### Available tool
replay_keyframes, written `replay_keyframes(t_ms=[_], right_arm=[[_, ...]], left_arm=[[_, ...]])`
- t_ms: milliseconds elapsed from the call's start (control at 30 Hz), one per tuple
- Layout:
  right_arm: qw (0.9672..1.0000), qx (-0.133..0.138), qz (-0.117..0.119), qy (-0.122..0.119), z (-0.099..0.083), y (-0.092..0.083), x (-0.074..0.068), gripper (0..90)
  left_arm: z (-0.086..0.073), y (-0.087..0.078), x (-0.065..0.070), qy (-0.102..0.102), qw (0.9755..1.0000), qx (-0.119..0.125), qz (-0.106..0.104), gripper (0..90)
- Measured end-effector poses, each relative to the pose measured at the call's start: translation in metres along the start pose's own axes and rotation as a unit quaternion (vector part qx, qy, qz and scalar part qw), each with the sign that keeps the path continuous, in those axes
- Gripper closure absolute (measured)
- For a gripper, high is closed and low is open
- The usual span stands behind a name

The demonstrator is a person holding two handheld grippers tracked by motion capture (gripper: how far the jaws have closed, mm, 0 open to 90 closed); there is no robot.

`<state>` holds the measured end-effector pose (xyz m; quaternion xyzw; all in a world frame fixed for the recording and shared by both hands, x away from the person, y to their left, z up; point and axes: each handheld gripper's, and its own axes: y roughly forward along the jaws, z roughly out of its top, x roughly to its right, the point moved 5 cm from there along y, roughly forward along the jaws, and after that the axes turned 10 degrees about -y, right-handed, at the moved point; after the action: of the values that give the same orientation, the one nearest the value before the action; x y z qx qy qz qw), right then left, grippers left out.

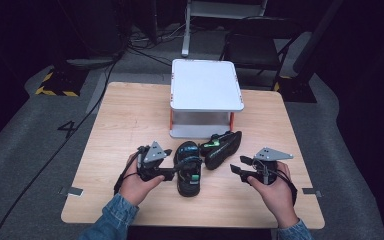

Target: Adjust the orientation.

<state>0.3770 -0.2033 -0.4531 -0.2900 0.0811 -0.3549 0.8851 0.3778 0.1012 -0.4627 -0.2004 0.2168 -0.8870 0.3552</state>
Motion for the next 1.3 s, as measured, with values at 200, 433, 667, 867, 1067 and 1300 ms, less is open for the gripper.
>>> replay_keyframes(t_ms=[200, 433, 667, 867, 1067, 1300], right_arm=[[0.9999, 0.011, -0.004, 0.001, 0.003, -0.004, 0.007, 46.6], [0.9998, 0.015, -0.009, 0.004, 0.003, -0.006, 0.015, 45.3], [0.9999, 0.016, -0.003, 0.001, 0.009, 0.001, 0.014, 45.0], [0.9998, 0.017, 0.006, 0.001, 0.017, 0.016, 0.012, 45.0], [0.9994, -0.001, 0.012, -0.034, 0.029, 0.045, 0.007, 47.9], [0.9984, -0.004, 0.019, -0.052, 0.047, 0.068, 0.004, 50.5]], left_arm=[[-0.007, -0.035, -0.03, -0.026, 0.9983, -0.009, 0.051, 30.8], [-0.017, -0.053, -0.061, -0.064, 0.9929, -0.015, 0.099, 28.8], [-0.023, -0.059, -0.072, -0.084, 0.9907, -0.017, 0.106, 28.4], [-0.03, -0.067, -0.076, -0.095, 0.9882, -0.015, 0.119, 28.3], [-0.039, -0.075, -0.081, -0.105, 0.9858, -0.016, 0.13, 28.3], [-0.045, -0.079, -0.082, -0.108, 0.9847, -0.019, 0.135, 28.3]])
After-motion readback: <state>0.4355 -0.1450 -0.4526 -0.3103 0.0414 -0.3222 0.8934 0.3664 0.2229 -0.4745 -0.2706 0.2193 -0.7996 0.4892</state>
